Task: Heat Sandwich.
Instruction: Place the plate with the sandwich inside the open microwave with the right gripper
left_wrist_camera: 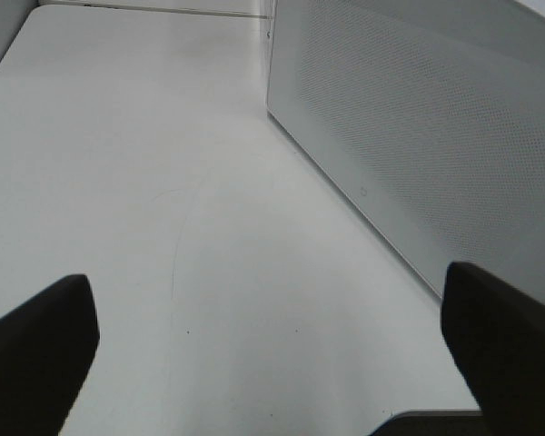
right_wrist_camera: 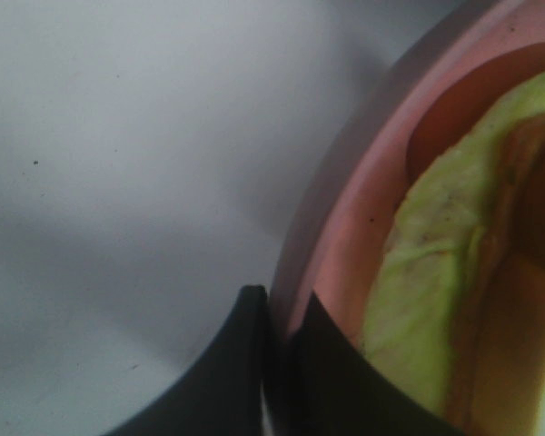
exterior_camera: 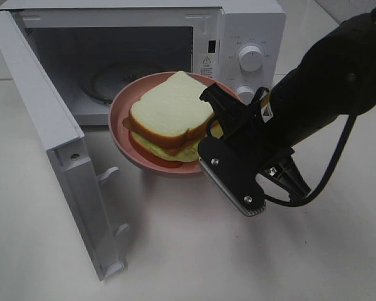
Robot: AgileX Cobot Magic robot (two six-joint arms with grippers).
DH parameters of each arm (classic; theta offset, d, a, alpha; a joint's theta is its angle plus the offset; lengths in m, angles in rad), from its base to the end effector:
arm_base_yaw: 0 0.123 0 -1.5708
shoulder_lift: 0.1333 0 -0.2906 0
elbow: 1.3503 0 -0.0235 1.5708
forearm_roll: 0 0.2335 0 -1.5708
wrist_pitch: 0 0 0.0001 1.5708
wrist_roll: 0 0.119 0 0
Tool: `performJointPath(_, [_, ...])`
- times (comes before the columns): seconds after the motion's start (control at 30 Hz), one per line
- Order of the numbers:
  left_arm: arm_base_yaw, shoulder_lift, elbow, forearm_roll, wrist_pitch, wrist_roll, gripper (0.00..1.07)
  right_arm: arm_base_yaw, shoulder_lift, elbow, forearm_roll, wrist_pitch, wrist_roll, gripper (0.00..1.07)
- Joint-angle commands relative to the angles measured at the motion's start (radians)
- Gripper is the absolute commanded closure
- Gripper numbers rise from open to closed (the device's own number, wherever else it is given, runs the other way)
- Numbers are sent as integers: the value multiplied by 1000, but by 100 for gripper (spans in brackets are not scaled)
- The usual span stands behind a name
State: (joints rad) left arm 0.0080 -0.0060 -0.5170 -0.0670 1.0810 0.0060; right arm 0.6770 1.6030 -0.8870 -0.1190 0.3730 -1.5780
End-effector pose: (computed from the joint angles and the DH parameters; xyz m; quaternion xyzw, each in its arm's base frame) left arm -0.0044 -0.0071 0.2591 0.0012 0.8520 -0.0298 0.5226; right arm 0.2486 0.1932 0.1912 -0.8857 0.3684 -0.1547 0.2364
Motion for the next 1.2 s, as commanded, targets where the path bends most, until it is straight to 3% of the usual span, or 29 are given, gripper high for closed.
performJointPath(0.03, [-7,-17,2,0,-13,0,10,4,23,-30,7,-33,-9,107])
performJointPath(0.9, [-7,-17,2,0,-13,0,10,22,223,-261,12,22,-10,107])
performJointPath(1.2, [-7,-17,2,3,-13,-6,10,17,297,-365,119,115,-115,107])
